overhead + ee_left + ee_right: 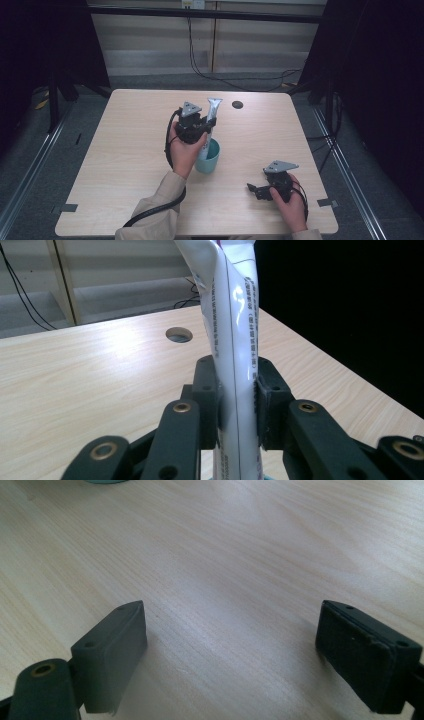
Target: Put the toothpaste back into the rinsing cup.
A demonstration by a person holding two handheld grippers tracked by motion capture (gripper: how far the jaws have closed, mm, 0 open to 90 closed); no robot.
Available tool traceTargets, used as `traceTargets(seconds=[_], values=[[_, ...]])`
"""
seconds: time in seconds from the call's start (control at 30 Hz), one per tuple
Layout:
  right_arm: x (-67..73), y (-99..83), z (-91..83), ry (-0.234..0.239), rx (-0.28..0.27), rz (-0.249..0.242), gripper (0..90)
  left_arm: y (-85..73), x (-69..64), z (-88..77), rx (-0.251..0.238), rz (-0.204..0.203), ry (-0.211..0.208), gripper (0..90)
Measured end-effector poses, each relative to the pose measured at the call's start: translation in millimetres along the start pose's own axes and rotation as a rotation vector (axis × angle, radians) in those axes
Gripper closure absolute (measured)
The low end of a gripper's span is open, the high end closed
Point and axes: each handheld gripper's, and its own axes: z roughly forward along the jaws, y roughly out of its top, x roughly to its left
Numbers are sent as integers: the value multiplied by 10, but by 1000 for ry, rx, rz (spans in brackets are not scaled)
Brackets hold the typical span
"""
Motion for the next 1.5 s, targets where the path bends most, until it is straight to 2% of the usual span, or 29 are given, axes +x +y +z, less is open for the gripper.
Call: traceTargets(seconds=[0.13,0.5,0.67,0.97,1.43,1.5], values=[[0,0,0,0,0,0,125,-40,1,-12,1,-1,5,752],[0,0,0,1,0,0,125,-106,-25,-26,32,33,13,748],[-1,0,1,3,-1,0,126,-171,-60,-54,47,22,9,748],[0,0,0,1,0,0,125,-303,-58,-53,82,30,13,747],[0,0,0,0,0,0,125,-283,-49,-60,118,55,10,701],[0,0,0,0,0,0,125,-290,-48,-58,123,49,6,697]])
